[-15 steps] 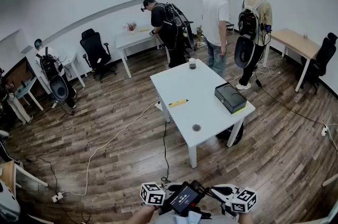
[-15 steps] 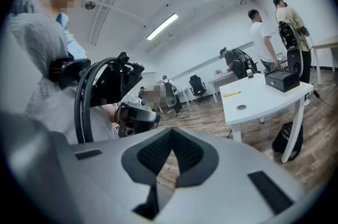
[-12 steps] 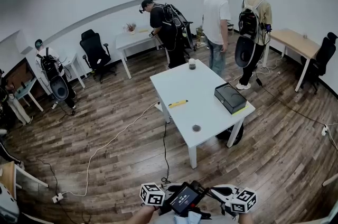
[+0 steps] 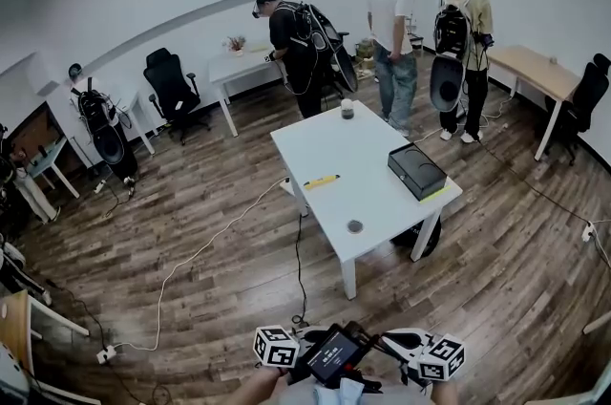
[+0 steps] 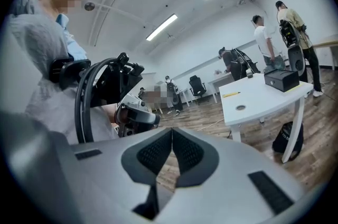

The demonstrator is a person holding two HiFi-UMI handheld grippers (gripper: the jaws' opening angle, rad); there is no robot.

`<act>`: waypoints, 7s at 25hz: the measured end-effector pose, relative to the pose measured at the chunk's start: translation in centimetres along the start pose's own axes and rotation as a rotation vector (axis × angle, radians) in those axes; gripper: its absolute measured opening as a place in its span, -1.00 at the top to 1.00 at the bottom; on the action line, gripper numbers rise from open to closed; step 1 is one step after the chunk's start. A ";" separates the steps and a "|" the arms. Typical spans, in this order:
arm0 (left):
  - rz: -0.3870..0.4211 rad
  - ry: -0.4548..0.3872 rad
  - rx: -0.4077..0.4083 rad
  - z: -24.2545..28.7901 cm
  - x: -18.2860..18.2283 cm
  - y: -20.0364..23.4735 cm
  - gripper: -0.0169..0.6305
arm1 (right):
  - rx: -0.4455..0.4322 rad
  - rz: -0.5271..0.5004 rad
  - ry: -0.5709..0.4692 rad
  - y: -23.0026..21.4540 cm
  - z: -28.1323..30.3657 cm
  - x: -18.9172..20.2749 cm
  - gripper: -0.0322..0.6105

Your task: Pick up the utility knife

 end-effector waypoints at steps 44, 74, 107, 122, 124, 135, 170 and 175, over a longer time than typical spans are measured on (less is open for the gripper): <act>-0.036 0.061 0.069 3.7 0.0 -0.3 0.90 | 0.037 0.096 -0.033 -1.0 -2.6 0.9 0.80; -0.067 -0.036 0.025 -0.8 -11.9 14.3 0.90 | -0.026 0.099 0.050 -10.2 11.7 -8.3 0.80; -0.099 -0.087 0.014 -3.7 -23.6 29.1 0.90 | 0.078 0.113 0.048 -20.7 22.7 -17.1 0.80; -0.063 0.019 -0.021 0.6 -26.9 32.9 0.89 | 0.100 0.165 0.003 -25.8 21.5 -18.2 0.80; -0.044 0.035 -0.050 0.8 -27.5 33.9 0.89 | 0.109 0.173 -0.005 -26.2 21.2 -18.2 0.80; 0.085 0.166 -0.133 4.4 -29.2 37.7 0.89 | 0.145 0.211 -0.030 -28.3 19.2 -17.5 0.80; 0.350 0.514 -0.404 8.2 -30.5 48.3 0.65 | 0.237 0.279 -0.084 -30.1 14.8 -14.7 0.80; 0.409 0.573 -0.428 8.5 -31.5 49.7 0.58 | 0.245 0.290 -0.079 -30.6 14.5 -14.6 0.80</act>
Point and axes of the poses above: the fingertips, and each gripper's own axes: z forward along the fingers, y to its left, x out of its underside, the point moved 3 cm from there along -z, backward along the fingers, and after that the axes turned 4 degrees about y, right-handed, at the moved point
